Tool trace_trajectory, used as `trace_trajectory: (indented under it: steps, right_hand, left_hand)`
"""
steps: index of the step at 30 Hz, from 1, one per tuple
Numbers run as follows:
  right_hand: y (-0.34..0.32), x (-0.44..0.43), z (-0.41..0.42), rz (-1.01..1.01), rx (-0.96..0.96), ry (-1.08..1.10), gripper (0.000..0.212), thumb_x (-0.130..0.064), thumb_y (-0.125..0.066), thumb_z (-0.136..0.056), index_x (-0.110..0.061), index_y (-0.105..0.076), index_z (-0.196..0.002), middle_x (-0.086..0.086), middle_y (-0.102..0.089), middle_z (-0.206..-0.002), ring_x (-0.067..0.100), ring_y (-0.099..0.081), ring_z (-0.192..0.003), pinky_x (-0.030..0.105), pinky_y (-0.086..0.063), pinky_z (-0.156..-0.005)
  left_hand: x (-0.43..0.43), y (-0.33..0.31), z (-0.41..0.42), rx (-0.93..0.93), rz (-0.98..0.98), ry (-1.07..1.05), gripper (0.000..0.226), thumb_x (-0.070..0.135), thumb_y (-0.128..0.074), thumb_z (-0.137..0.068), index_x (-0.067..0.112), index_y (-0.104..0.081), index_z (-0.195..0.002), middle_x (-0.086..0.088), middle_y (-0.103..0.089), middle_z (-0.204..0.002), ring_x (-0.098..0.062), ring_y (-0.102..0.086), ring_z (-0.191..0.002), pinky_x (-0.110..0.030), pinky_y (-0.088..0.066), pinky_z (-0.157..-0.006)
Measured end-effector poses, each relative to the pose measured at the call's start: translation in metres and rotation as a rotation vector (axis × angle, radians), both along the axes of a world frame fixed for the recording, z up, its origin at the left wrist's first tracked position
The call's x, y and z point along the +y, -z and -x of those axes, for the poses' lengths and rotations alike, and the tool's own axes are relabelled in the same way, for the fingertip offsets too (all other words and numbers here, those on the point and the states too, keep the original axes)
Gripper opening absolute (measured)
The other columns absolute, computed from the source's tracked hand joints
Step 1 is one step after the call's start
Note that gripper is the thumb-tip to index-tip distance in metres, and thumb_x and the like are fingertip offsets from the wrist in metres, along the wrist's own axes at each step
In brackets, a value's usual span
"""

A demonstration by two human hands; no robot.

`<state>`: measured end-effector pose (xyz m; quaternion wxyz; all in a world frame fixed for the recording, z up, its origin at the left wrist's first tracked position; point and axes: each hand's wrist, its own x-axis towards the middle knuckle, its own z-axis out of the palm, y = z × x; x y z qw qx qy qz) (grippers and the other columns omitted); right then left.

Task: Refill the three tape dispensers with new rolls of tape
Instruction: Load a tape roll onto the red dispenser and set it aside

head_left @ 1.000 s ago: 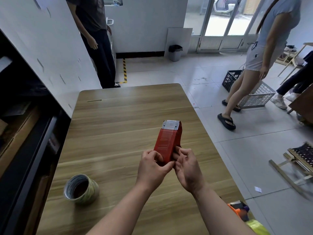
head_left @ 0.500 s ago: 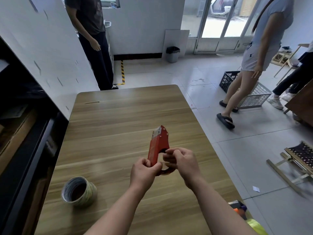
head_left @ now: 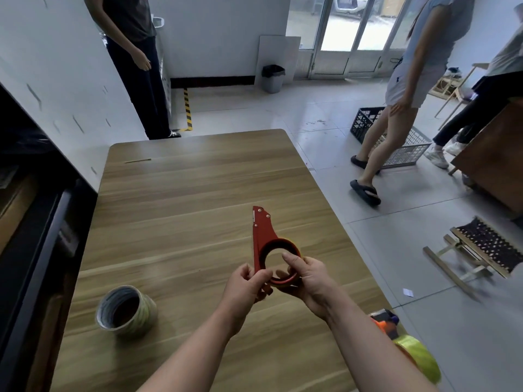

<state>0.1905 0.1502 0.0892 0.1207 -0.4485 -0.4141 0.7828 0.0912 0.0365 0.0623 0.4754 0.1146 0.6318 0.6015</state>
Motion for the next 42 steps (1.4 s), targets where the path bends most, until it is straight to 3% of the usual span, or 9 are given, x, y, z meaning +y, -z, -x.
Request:
trace_trajectory:
  steps: [3, 7, 12, 16, 21, 29, 32, 36, 42]
  right_hand:
    - [0.001, -0.009, -0.016, -0.033, -0.038, -0.001, 0.034, -0.026, -0.076, -0.079, -0.003, -0.056, -0.096, 0.01, -0.063, -0.08, 0.027, -0.067, -0.081, 0.045, -0.057, -0.083]
    - [0.001, -0.019, -0.039, 0.013, 0.004, 0.023, 0.034, -0.027, -0.08, -0.069, -0.006, -0.059, -0.087, 0.009, -0.062, -0.072, 0.028, -0.066, -0.079, 0.049, -0.055, -0.087]
    - [-0.002, -0.028, -0.057, 0.086, 0.091, 0.141, 0.032, -0.024, -0.074, -0.073, -0.002, -0.062, -0.091, 0.009, -0.057, -0.065, 0.029, -0.063, -0.075, 0.053, -0.052, -0.091]
    - [-0.002, -0.031, -0.066, 0.117, 0.149, 0.231, 0.021, -0.023, -0.068, -0.08, -0.003, -0.062, -0.084, 0.01, -0.05, -0.064, 0.026, -0.058, -0.064, 0.048, -0.055, -0.079]
    - [0.007, -0.033, -0.085, 0.067, 0.148, 0.272, 0.015, -0.021, -0.065, -0.088, -0.008, -0.06, -0.081, 0.006, -0.047, -0.059, 0.02, -0.051, -0.059, 0.04, -0.049, -0.069]
    - [0.008, -0.044, -0.128, -0.014, 0.098, 0.221, 0.018, -0.02, -0.061, -0.092, -0.012, -0.064, -0.076, 0.001, -0.055, -0.051, 0.015, -0.055, -0.048, 0.035, -0.048, -0.06]
    - [0.009, -0.049, -0.145, -0.04, 0.101, 0.195, 0.023, -0.021, -0.058, -0.094, -0.012, -0.06, -0.072, 0.001, -0.062, -0.052, 0.016, -0.062, -0.048, 0.031, -0.051, -0.055]
    - [0.014, -0.052, -0.163, -0.062, 0.06, 0.21, 0.02, -0.023, -0.058, -0.094, -0.012, -0.06, -0.077, -0.001, -0.056, -0.049, 0.012, -0.057, -0.044, 0.03, -0.05, -0.053]
    - [0.021, -0.049, -0.184, -0.071, 0.029, 0.197, 0.014, -0.024, -0.06, -0.093, -0.013, -0.065, -0.089, -0.006, -0.055, -0.049, 0.007, -0.054, -0.042, 0.02, -0.046, -0.043]
  left_hand:
    - [-0.004, 0.007, -0.013, -0.07, -0.018, 0.051, 0.033, 0.015, -0.063, -0.086, -0.007, -0.052, -0.109, -0.011, -0.061, -0.081, -0.022, -0.058, -0.071, -0.028, -0.045, -0.064]
    - [-0.009, 0.012, -0.027, -0.144, -0.057, 0.136, 0.03, 0.015, -0.06, -0.088, -0.004, -0.054, -0.111, -0.011, -0.059, -0.083, -0.018, -0.056, -0.068, -0.028, -0.043, -0.064]
    - [-0.012, 0.022, -0.047, -0.252, -0.059, 0.169, 0.043, 0.025, -0.067, -0.083, -0.002, -0.054, -0.114, -0.011, -0.059, -0.084, -0.02, -0.058, -0.067, -0.026, -0.043, -0.061]
    - [-0.01, 0.032, -0.065, -0.296, -0.063, 0.137, 0.036, 0.02, -0.058, -0.091, -0.003, -0.052, -0.117, -0.01, -0.063, -0.083, -0.022, -0.059, -0.066, -0.026, -0.042, -0.059]
    - [-0.01, 0.034, -0.089, -0.328, -0.091, 0.133, 0.02, 0.019, -0.055, -0.093, 0.004, -0.055, -0.106, -0.007, -0.066, -0.08, -0.021, -0.059, -0.065, -0.027, -0.041, -0.061]
    - [-0.023, 0.047, -0.147, -0.432, -0.132, 0.045, 0.053, 0.03, -0.071, -0.08, -0.003, -0.053, -0.116, -0.014, -0.065, -0.086, -0.022, -0.063, -0.067, -0.023, -0.044, -0.057]
    - [-0.03, 0.051, -0.168, -0.447, -0.16, -0.007, 0.042, 0.026, -0.072, -0.081, 0.005, -0.05, -0.109, -0.014, -0.068, -0.084, -0.021, -0.066, -0.065, -0.025, -0.042, -0.059]
    - [-0.036, 0.054, -0.186, -0.497, -0.197, -0.045, 0.036, 0.022, -0.072, -0.071, 0.009, -0.048, -0.095, -0.013, -0.062, -0.081, -0.022, -0.061, -0.068, -0.027, -0.04, -0.06]
    - [-0.042, 0.066, -0.203, -0.455, -0.169, -0.104, 0.022, 0.0, -0.056, -0.064, 0.009, -0.045, -0.08, -0.022, -0.052, -0.091, -0.036, -0.048, -0.092, -0.03, -0.039, -0.064]
